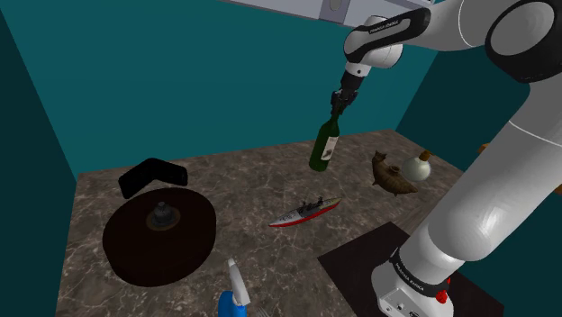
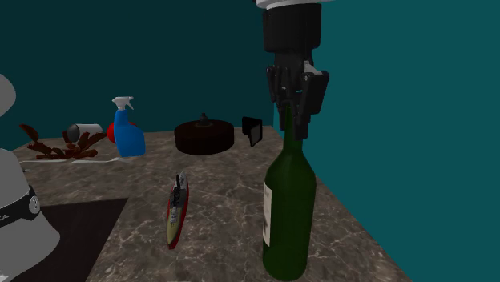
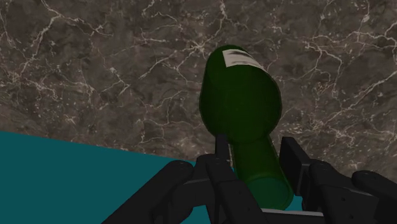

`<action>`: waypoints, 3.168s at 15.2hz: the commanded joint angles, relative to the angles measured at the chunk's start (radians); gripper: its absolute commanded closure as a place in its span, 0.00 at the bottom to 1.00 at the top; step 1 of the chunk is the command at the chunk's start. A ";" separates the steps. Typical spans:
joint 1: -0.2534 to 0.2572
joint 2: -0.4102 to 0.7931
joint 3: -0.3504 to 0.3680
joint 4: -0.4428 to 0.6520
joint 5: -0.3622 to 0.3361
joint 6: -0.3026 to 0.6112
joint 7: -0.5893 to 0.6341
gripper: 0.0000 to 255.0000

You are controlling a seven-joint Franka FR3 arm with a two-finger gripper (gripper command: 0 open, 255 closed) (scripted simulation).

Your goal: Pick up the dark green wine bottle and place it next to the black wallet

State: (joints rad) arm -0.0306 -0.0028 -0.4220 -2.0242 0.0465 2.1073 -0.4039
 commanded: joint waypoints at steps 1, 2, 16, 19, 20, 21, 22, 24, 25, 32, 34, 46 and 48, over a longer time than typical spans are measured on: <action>0.000 0.000 0.000 0.000 0.000 0.000 0.000 1.00; 0.000 0.000 0.000 0.000 0.000 0.000 0.000 1.00; 0.002 -0.029 0.002 0.091 -0.016 -0.117 0.014 1.00; 0.002 -0.034 0.003 0.126 -0.019 -0.157 0.018 1.00; 0.002 -0.035 0.003 0.138 -0.020 -0.170 0.019 1.00; 0.002 -0.036 0.003 0.150 -0.020 -0.183 0.019 1.00; 0.003 -0.037 0.004 0.163 -0.021 -0.196 0.020 1.00; 0.003 -0.038 0.004 0.188 -0.022 -0.223 0.021 1.00; 0.003 -0.039 0.004 0.202 -0.022 -0.237 0.022 1.00; 0.003 -0.033 0.003 0.302 -0.020 -0.332 0.023 1.00; 0.002 -0.029 0.003 0.333 -0.018 -0.359 0.023 1.00; 0.073 -0.062 0.082 0.364 -0.041 -0.417 0.176 1.00; 0.095 -0.069 0.109 0.355 -0.046 -0.414 0.226 1.00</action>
State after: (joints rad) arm 0.0554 -0.0743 -0.3246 -1.6691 0.0009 1.6902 -0.2002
